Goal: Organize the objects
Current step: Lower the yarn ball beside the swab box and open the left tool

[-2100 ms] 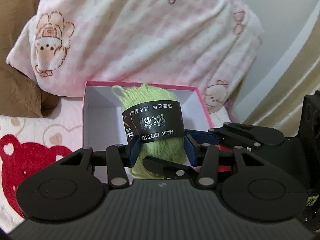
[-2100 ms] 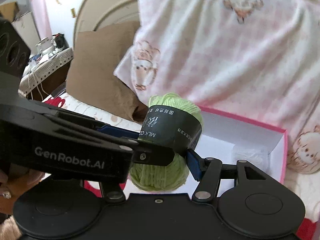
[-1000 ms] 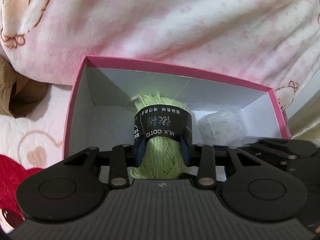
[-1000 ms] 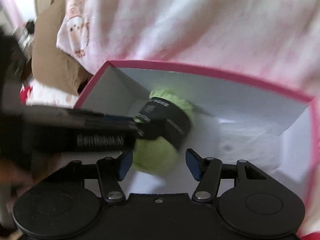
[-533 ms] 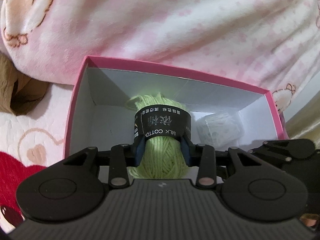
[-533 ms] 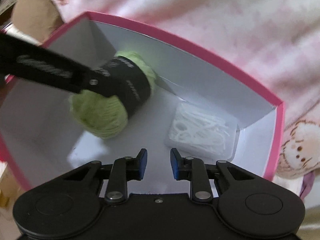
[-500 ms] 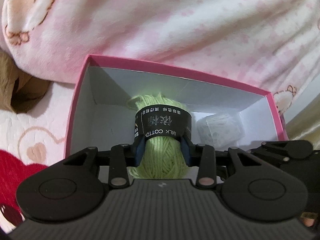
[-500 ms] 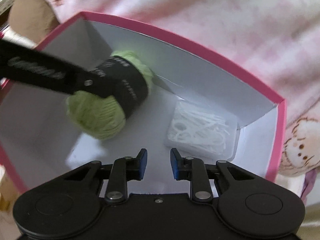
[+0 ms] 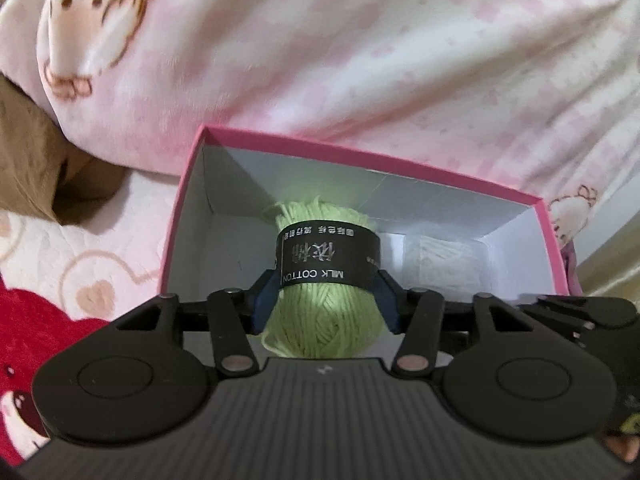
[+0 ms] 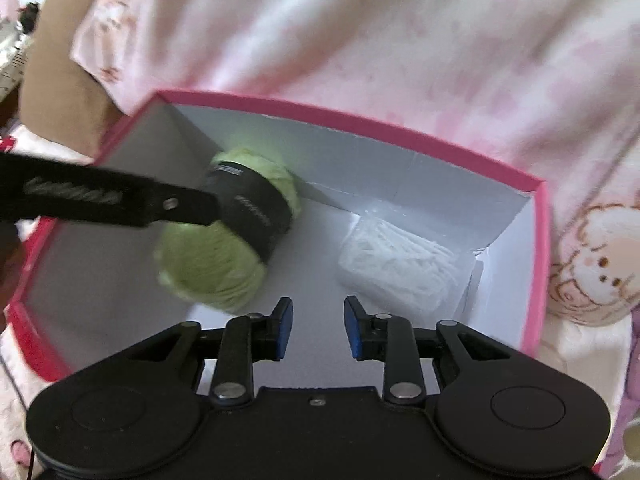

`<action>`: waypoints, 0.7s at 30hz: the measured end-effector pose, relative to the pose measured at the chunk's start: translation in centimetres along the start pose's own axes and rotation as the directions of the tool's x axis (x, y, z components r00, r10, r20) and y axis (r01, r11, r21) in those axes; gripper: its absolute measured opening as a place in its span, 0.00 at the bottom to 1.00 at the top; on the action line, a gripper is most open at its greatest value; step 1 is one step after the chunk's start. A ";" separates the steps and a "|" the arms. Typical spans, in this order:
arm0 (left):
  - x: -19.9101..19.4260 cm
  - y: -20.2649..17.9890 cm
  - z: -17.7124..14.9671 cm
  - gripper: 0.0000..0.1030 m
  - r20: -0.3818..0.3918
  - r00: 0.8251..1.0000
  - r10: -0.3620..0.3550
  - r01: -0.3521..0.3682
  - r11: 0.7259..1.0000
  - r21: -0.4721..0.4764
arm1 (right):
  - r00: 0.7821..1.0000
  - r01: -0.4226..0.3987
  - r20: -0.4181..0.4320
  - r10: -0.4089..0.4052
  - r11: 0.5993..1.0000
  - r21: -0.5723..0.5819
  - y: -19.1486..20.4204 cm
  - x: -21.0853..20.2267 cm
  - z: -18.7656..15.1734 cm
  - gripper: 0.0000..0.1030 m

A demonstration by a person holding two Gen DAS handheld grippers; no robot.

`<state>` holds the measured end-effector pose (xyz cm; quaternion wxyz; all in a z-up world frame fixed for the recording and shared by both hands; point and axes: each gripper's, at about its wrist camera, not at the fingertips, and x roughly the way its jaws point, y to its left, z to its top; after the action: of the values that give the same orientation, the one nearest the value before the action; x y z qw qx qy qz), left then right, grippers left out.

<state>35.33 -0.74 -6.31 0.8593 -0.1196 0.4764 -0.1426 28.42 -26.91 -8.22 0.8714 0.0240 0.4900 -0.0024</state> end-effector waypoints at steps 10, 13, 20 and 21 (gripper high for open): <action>-6.4 -1.2 -1.0 0.56 -0.054 0.998 -0.021 0.027 0.992 0.122 | 0.991 -0.037 0.131 0.037 0.999 -0.003 3.7 -9.2 -3.7 0.57; -9.4 -2.4 -2.2 0.56 -0.076 0.997 0.000 0.012 0.987 0.157 | 0.985 -0.053 0.164 0.054 0.999 -0.012 5.0 -11.8 -4.8 0.64; -16.6 -3.4 -4.2 0.62 -0.079 0.997 0.004 0.014 0.974 0.228 | 0.982 -0.069 0.173 0.077 0.996 -0.049 7.5 -17.6 -6.1 0.70; -17.7 -3.5 -4.4 0.64 -0.074 0.997 0.003 0.015 0.972 0.234 | 0.982 -0.080 0.168 0.089 0.995 -0.058 7.9 -18.3 -6.2 0.71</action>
<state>22.14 2.06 6.53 0.8488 -0.0136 0.4873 -0.2046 13.81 -19.13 4.53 0.9098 0.0222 0.4120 0.0452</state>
